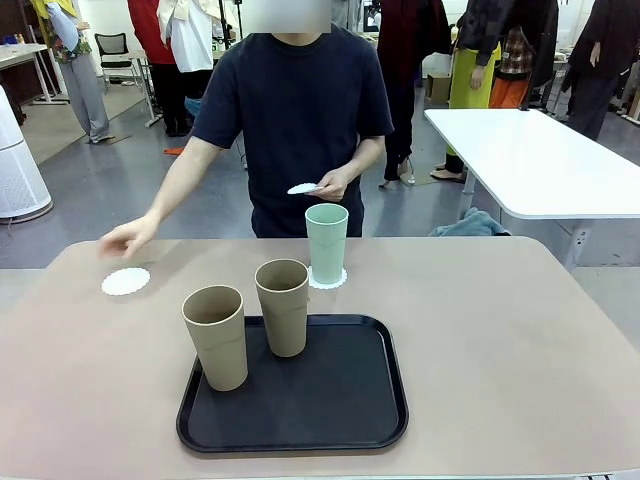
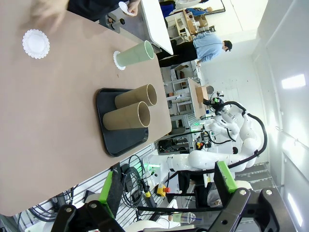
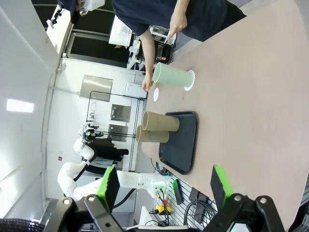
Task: Place coasters on the table and set cups on them.
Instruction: Take one Reusable plastic cup from the Flat Tray and place it on a coaster set by the human.
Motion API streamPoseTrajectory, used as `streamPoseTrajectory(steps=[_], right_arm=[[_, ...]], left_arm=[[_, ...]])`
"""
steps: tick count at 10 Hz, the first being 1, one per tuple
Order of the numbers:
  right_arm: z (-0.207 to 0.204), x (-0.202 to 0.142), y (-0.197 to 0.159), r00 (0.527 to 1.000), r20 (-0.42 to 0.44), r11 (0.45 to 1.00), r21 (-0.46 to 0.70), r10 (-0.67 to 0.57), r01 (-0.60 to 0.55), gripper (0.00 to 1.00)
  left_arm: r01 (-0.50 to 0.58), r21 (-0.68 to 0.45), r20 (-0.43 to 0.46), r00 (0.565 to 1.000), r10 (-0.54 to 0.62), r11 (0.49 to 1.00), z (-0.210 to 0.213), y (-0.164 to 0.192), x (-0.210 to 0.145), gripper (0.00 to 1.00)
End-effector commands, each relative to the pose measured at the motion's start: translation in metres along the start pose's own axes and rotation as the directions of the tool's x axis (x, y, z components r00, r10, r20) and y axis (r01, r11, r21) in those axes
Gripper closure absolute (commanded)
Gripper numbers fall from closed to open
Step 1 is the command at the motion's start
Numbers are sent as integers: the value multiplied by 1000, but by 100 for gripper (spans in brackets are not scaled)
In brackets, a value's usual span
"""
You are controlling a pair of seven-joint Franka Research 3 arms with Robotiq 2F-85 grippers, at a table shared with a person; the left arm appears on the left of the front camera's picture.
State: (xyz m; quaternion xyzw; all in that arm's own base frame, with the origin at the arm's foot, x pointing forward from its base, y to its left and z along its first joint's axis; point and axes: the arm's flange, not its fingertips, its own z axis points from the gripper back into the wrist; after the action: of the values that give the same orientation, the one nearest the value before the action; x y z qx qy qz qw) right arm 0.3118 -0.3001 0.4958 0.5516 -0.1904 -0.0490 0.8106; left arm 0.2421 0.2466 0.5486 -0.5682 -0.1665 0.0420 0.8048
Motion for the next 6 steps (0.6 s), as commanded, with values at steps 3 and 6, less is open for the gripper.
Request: streamPoseTrajectory(steps=[3, 6], right_arm=[[-1, -1, -2, 1000, 4, 1000, 9, -3, 2, 0], [-1, -1, -2, 1000, 4, 1000, 9, -3, 2, 0]], left_arm=[[6, -13, 6, 1000, -6, 1000, 1, -2, -2, 0], [6, -13, 6, 1000, -6, 1000, 1, -2, -2, 0]])
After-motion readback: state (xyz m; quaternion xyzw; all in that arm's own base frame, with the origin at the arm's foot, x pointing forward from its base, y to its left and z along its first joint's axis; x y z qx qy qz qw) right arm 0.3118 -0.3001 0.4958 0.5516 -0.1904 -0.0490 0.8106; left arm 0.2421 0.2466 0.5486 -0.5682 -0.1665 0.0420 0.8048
